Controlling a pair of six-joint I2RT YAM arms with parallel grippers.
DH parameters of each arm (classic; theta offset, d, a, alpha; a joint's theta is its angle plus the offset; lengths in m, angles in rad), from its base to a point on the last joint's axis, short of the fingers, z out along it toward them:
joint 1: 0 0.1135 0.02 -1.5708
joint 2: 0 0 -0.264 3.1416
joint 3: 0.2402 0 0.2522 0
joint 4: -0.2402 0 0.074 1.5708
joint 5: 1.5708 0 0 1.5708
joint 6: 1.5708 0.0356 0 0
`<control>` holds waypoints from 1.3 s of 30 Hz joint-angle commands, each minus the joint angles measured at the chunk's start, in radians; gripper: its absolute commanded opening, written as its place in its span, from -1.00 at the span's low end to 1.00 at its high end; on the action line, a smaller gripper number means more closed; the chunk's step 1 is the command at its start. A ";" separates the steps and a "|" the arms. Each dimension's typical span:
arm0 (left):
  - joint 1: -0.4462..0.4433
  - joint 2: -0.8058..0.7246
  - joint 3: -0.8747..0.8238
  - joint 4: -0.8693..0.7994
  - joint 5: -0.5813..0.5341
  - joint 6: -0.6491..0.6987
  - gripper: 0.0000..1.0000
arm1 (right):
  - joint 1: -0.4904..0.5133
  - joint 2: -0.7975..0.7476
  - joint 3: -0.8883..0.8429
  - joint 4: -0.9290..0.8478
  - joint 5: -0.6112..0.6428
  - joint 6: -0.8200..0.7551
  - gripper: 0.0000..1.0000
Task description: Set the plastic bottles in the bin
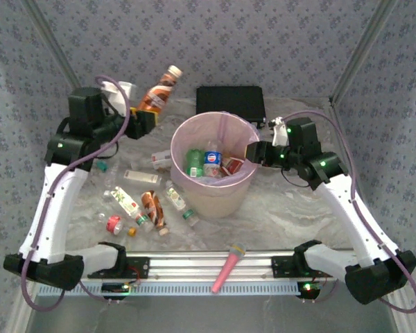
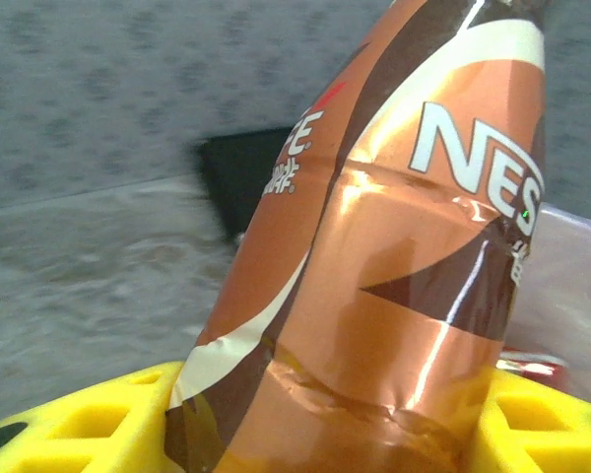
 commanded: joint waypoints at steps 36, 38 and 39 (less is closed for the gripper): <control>-0.521 0.533 0.295 -0.485 -0.266 0.102 -0.25 | 0.013 -0.022 0.005 -0.057 0.012 -0.027 -0.09; -0.521 0.531 0.288 -0.475 -0.254 0.100 -0.11 | 0.012 -0.022 0.009 -0.063 0.014 -0.030 -0.09; -0.520 0.531 0.288 -0.475 -0.248 0.101 -0.03 | 0.012 -0.023 0.008 -0.065 0.014 -0.032 -0.09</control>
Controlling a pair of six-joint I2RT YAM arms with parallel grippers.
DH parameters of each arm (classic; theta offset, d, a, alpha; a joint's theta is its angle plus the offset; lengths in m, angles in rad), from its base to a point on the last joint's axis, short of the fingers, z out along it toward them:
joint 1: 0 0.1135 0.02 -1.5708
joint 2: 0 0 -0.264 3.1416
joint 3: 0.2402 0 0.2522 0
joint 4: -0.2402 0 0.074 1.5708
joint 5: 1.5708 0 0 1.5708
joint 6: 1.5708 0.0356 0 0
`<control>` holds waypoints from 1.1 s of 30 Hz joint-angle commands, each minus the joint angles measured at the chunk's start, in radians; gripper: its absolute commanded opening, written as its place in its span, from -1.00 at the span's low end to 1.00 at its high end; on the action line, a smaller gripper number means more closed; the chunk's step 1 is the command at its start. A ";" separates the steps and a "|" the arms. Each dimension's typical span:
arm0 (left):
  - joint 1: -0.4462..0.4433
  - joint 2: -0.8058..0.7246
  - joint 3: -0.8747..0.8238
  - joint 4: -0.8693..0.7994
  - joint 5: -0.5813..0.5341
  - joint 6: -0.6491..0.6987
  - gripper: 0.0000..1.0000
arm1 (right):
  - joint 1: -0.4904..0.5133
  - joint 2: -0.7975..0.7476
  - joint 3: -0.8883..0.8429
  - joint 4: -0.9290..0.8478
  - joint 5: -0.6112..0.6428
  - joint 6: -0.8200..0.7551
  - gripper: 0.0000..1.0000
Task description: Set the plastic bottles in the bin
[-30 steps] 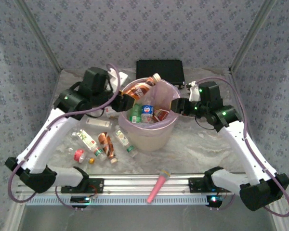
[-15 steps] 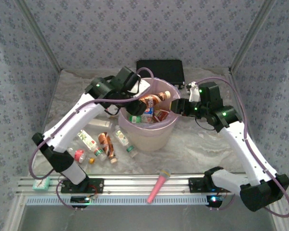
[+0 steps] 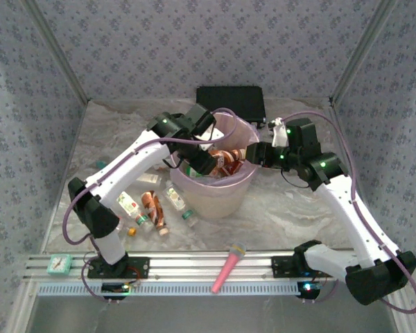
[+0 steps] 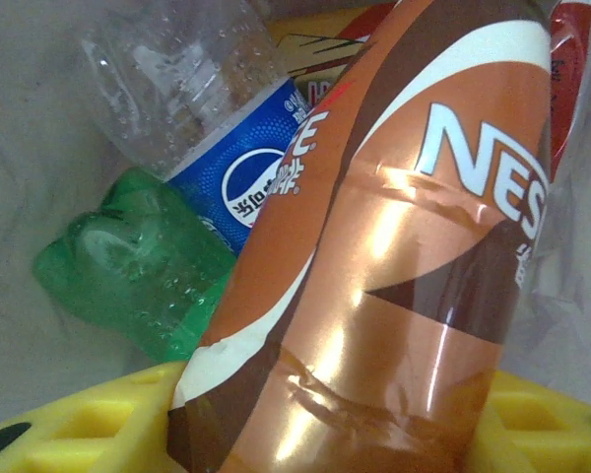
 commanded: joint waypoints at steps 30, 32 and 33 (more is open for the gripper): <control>0.200 -0.312 0.070 0.054 0.092 -0.122 0.98 | 0.003 -0.016 0.004 -0.055 0.014 -0.035 -0.09; 0.276 -0.397 -0.046 0.096 0.109 -0.185 0.99 | 0.003 -0.016 0.003 -0.051 0.012 -0.033 -0.09; 0.320 -0.444 -0.119 0.127 0.131 -0.216 0.99 | 0.004 -0.015 0.001 -0.049 0.008 -0.033 -0.09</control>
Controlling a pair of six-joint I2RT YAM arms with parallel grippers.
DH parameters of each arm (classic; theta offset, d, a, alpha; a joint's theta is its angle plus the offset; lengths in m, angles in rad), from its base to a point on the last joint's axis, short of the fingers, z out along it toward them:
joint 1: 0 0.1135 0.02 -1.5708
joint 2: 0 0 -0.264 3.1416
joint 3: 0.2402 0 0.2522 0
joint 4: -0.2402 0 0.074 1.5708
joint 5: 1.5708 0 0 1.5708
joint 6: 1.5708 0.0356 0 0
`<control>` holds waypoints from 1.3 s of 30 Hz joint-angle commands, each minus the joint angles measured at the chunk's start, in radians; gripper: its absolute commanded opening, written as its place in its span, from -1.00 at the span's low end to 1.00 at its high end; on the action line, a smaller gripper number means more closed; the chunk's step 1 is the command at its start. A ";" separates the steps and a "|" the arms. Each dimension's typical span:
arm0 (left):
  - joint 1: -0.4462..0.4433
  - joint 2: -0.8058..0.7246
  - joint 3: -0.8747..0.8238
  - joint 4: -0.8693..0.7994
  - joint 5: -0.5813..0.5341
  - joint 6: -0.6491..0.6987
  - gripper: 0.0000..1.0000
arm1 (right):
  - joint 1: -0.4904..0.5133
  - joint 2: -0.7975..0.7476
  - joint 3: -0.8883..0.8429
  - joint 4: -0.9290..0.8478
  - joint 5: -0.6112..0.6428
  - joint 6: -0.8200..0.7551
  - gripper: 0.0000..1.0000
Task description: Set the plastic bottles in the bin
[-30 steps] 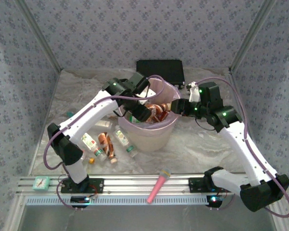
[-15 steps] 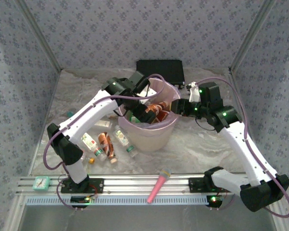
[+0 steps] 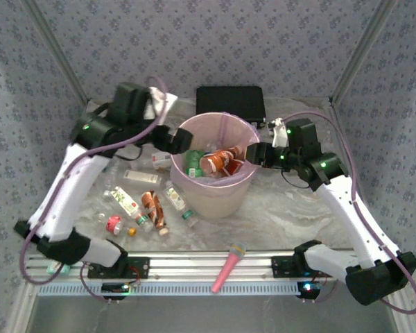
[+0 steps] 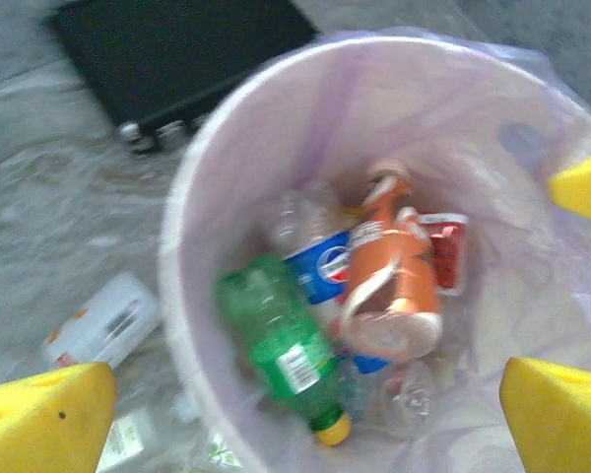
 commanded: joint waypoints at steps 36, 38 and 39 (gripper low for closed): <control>0.401 0.487 -0.472 0.431 0.015 0.494 1.00 | 0.001 0.042 0.050 -0.056 -0.025 -0.056 -0.09; 0.401 0.513 -0.448 0.435 -0.003 0.500 1.00 | -0.001 0.042 0.048 -0.058 -0.024 -0.058 -0.09; 0.401 0.525 -0.437 0.434 -0.005 0.502 1.00 | -0.003 0.042 0.047 -0.058 -0.025 -0.058 -0.09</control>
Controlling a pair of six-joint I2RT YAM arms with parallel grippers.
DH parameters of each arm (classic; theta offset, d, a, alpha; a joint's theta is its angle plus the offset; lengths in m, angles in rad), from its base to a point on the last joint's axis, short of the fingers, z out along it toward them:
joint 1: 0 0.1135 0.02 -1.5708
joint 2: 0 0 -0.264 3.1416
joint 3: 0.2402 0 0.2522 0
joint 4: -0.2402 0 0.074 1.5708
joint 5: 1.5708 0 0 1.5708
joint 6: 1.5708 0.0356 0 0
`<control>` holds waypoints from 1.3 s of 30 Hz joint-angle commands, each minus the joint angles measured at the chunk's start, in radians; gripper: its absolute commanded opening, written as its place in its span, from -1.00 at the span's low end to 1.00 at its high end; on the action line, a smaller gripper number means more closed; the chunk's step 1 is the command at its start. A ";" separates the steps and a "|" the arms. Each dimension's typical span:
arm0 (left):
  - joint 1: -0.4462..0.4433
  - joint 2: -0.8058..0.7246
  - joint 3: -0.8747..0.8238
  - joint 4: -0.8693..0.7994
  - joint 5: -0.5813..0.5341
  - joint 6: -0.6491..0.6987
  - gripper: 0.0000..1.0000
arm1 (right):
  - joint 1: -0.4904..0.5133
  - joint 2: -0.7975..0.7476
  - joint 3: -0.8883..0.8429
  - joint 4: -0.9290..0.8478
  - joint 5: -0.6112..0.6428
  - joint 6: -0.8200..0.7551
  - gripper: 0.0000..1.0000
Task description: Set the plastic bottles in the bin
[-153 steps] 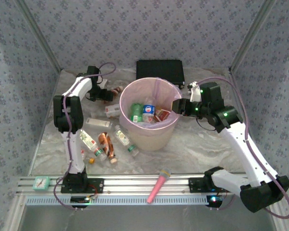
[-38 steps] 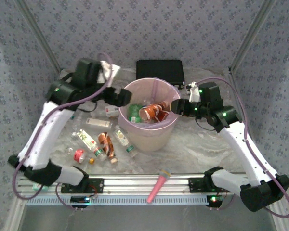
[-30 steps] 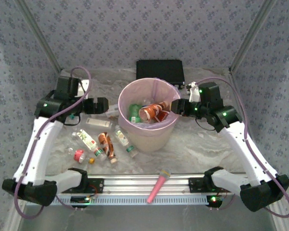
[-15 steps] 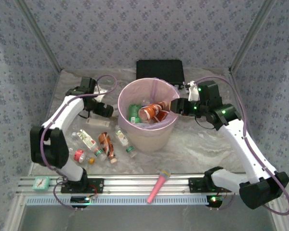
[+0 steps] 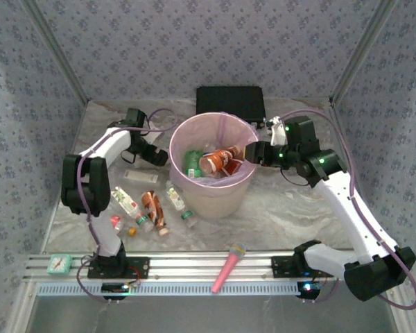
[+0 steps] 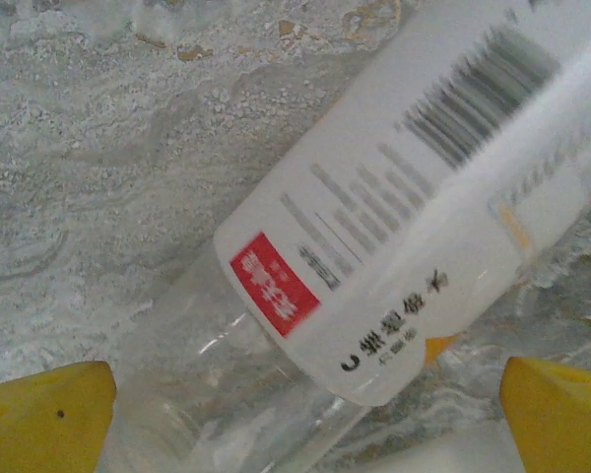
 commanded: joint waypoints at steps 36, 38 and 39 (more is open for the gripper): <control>0.029 0.133 0.157 0.069 -0.098 -0.150 0.33 | -0.019 0.019 0.010 -0.022 -0.017 -0.021 -0.09; 0.032 0.110 0.165 0.054 -0.103 -0.176 0.32 | -0.017 0.018 0.011 -0.021 -0.017 -0.014 -0.09; 0.032 0.100 0.175 0.035 -0.112 -0.185 0.32 | -0.018 0.017 0.009 -0.018 -0.017 -0.010 -0.09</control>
